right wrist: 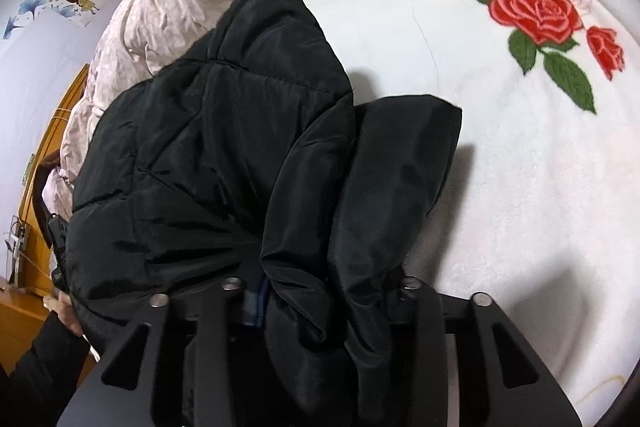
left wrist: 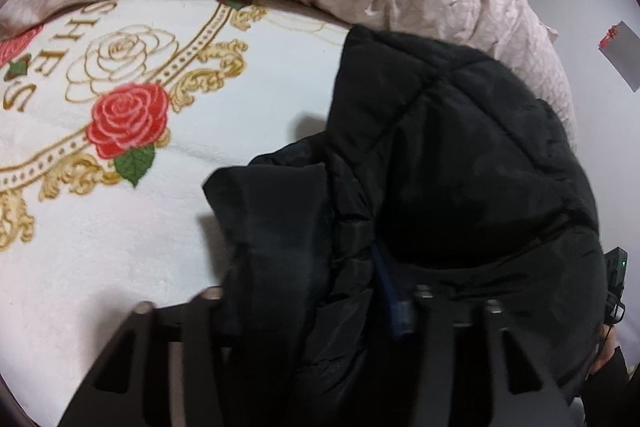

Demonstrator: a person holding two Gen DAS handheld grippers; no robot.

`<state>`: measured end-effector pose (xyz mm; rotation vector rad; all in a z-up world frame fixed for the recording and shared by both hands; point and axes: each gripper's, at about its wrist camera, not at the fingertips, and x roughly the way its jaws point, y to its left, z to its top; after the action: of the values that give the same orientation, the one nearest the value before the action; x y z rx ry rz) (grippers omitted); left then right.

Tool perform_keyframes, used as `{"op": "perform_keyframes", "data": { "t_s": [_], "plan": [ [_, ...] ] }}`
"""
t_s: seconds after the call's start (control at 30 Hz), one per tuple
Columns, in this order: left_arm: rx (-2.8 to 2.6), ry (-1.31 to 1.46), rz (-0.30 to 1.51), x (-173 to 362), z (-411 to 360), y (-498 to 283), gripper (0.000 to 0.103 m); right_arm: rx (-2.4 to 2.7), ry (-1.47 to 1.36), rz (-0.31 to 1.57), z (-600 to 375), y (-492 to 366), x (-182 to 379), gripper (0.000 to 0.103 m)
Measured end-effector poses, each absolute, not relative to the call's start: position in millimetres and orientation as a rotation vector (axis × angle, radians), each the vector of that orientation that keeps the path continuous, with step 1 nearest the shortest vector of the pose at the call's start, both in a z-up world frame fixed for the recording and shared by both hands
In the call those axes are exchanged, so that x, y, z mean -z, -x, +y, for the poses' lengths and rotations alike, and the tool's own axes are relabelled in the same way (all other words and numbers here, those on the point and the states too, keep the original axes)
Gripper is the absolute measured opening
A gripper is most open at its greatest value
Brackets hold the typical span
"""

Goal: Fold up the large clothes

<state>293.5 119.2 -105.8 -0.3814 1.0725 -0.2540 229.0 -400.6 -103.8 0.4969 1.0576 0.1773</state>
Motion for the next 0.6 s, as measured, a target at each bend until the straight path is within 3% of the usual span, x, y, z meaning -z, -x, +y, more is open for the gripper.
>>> {"op": "perform_keyframes", "data": {
  "t_s": [0.13, 0.6],
  "plan": [
    [0.229, 0.274, 1.038, 77, 110, -279, 0.031, -0.161, -0.463, 1.033, -395, -220, 82, 0.026],
    [0.255, 0.202, 0.915, -22, 104, -216, 0.029, -0.170, -0.423, 0.929, -388, -156, -2, 0.023]
  ]
}}
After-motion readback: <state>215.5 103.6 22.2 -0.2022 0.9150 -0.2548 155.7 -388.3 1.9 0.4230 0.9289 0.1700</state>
